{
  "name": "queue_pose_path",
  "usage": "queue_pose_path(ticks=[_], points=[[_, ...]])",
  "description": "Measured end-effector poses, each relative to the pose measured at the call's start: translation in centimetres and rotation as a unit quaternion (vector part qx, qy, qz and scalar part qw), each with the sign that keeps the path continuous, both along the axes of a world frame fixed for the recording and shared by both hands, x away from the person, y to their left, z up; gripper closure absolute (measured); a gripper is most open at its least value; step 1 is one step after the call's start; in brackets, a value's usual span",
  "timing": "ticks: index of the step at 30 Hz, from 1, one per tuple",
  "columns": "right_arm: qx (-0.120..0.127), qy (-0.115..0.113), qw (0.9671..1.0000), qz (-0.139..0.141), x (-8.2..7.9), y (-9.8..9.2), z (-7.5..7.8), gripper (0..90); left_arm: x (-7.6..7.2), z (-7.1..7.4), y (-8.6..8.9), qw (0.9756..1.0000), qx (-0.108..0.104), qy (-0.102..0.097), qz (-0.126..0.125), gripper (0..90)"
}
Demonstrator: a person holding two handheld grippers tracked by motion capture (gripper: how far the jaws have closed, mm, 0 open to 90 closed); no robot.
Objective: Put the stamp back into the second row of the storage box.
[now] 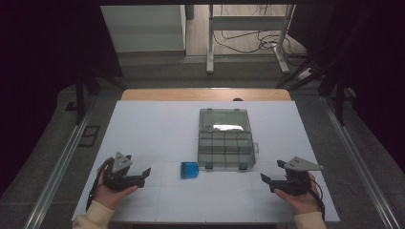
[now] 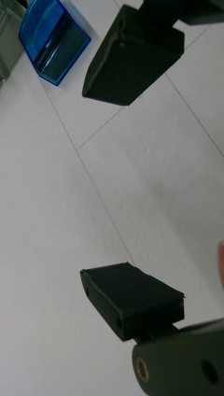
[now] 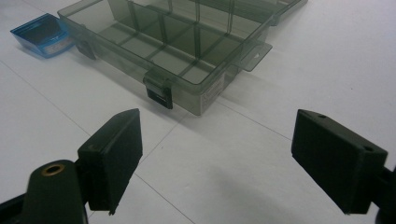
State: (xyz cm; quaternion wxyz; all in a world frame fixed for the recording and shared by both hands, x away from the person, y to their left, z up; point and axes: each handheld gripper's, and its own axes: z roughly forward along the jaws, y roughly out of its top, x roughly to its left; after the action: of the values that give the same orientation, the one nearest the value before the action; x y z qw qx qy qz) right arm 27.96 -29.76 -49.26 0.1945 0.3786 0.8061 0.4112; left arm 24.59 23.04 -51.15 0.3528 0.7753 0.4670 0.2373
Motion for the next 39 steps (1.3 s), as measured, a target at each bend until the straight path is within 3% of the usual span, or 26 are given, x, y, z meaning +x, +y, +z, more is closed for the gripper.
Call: queue_pose_path(ticks=[23,39], points=[[-0.002,0.009,1.0,-0.003,0.2,0.1,-0.3,17.2,0.3,0.6,0.3,0.9999,0.003,-0.007,-0.008,13.8],[-0.004,0.01,0.9999,-0.001,0.3,0.1,-0.4,17.3,1.3,2.7,-1.5,0.9965,0.024,0.015,-0.078,14.2]])
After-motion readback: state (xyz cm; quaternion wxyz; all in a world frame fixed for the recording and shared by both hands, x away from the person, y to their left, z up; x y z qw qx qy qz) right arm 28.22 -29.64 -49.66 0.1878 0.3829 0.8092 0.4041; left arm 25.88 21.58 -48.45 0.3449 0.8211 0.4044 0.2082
